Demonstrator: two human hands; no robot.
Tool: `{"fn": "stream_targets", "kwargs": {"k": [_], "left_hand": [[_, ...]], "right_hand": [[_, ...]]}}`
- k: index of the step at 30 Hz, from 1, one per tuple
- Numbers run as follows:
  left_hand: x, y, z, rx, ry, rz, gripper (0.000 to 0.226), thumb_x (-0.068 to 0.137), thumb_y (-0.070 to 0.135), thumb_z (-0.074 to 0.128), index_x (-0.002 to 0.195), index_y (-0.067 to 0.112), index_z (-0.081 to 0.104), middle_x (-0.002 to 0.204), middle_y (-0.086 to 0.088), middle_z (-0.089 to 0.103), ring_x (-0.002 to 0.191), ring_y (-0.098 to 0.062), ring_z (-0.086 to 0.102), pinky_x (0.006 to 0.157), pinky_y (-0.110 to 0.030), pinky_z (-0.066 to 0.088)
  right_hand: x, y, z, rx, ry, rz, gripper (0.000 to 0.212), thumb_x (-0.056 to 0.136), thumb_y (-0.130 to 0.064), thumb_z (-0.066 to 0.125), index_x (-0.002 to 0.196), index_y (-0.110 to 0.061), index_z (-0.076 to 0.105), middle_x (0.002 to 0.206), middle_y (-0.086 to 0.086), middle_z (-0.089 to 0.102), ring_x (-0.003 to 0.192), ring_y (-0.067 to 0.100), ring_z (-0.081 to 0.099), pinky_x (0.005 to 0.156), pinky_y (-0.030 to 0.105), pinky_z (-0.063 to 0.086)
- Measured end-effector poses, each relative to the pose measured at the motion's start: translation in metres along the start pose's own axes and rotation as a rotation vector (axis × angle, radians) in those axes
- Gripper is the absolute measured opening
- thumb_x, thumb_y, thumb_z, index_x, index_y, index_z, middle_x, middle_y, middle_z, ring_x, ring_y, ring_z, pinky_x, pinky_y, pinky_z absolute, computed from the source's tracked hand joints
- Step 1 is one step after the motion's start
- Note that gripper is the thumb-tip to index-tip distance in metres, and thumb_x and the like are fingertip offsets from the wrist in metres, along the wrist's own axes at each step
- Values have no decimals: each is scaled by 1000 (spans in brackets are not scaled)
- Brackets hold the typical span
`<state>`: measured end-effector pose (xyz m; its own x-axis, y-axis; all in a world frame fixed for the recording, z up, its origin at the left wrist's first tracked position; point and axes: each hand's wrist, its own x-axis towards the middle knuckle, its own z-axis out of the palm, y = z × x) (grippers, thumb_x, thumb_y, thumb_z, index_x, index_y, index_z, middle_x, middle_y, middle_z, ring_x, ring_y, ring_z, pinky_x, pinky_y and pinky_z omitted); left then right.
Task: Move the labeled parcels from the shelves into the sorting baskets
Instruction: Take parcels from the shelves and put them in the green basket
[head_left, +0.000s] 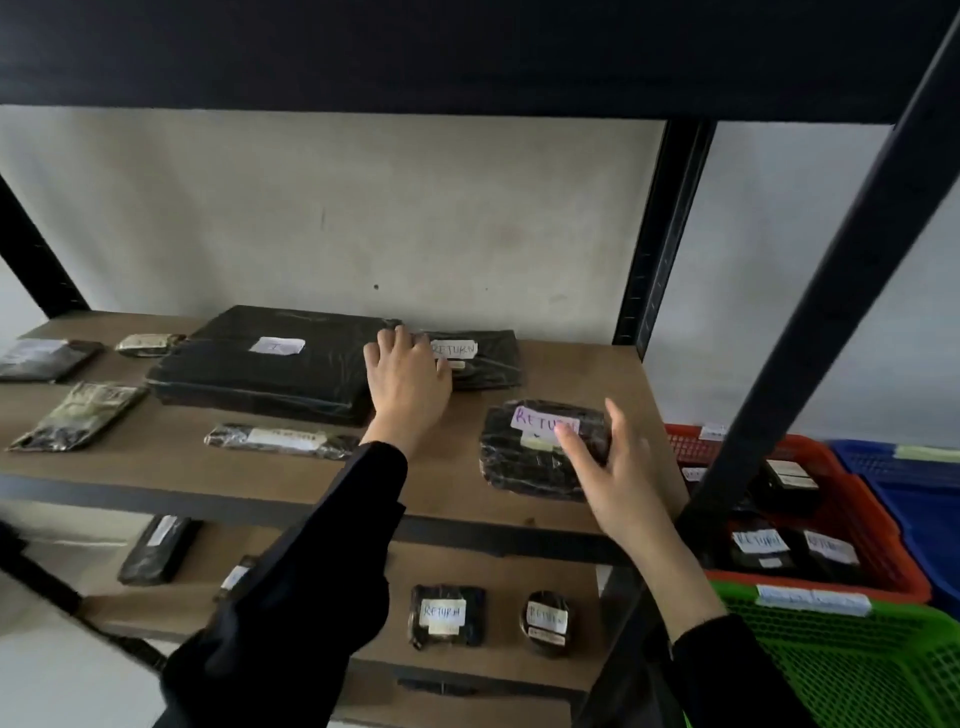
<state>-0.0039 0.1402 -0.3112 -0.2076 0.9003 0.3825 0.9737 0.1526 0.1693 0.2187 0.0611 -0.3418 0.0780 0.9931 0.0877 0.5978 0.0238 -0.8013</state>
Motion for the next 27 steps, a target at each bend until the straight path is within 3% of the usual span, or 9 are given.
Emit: {"fn": "stream_targets", "kwargs": {"k": [2, 4, 8, 11, 14, 19, 25, 27], "left_hand": [[17, -2, 7, 153, -63, 5, 59, 94, 47, 39, 132, 3, 48, 138, -18, 45, 131, -36, 32, 108, -47, 24], [28, -6, 14, 227, -129, -14, 73, 92, 58, 34, 136, 1, 44, 144, -20, 37, 137, -37, 23, 112, -50, 15], [40, -14, 24, 232, -250, -30, 85, 89, 69, 27, 137, 1, 45, 155, -20, 21, 146, -36, 4, 114, -56, -3], [42, -16, 27, 143, -271, -38, 88, 88, 68, 35, 143, -1, 35, 157, -19, 18, 147, -33, -2, 112, -60, -8], [40, -13, 27, 59, -261, -22, 80, 89, 61, 44, 140, 0, 36, 157, -18, 20, 148, -30, -6, 109, -62, -14], [35, -8, 30, -82, -235, 12, 59, 92, 44, 51, 135, 5, 39, 145, -14, 42, 147, -32, 8, 110, -64, -9], [45, -1, 18, -94, -295, -49, 65, 82, 47, 66, 126, 7, 41, 128, -18, 52, 136, -38, 30, 109, -66, -5], [44, 0, 14, -166, -241, -41, 75, 74, 46, 74, 130, 8, 40, 129, -19, 48, 129, -38, 39, 111, -61, 6]], "right_hand": [[-2, 6, 2, -6, -4, 0, 87, 76, -75, 43, 146, -26, 25, 130, 3, 45, 114, 17, 51, 78, 23, 50], [-3, 6, 3, -20, -6, -11, 78, 84, -61, 49, 147, -23, 24, 130, 5, 42, 106, 12, 47, 70, 15, 42], [-3, 8, 2, -3, 3, -38, 83, 77, -69, 45, 145, -26, 26, 128, 2, 44, 108, 12, 49, 83, 27, 50], [-2, 11, 3, 49, -10, -42, 95, 66, -81, 39, 143, -28, 28, 125, -2, 47, 111, 12, 51, 90, 35, 53], [-1, 14, 3, 88, -18, -62, 93, 66, -84, 41, 142, -31, 27, 123, -5, 53, 110, 10, 55, 89, 38, 54], [-4, 12, 3, 165, -43, -88, 83, 74, -73, 49, 142, -33, 25, 124, -10, 56, 113, 7, 56, 92, 38, 54], [-6, 7, 2, 210, -40, -82, 80, 76, -60, 58, 143, -30, 26, 121, -13, 56, 108, 5, 57, 89, 36, 55], [-8, 6, 2, 218, -45, -85, 78, 79, -53, 60, 144, -29, 25, 121, -12, 55, 107, 3, 56, 89, 32, 55]]}}
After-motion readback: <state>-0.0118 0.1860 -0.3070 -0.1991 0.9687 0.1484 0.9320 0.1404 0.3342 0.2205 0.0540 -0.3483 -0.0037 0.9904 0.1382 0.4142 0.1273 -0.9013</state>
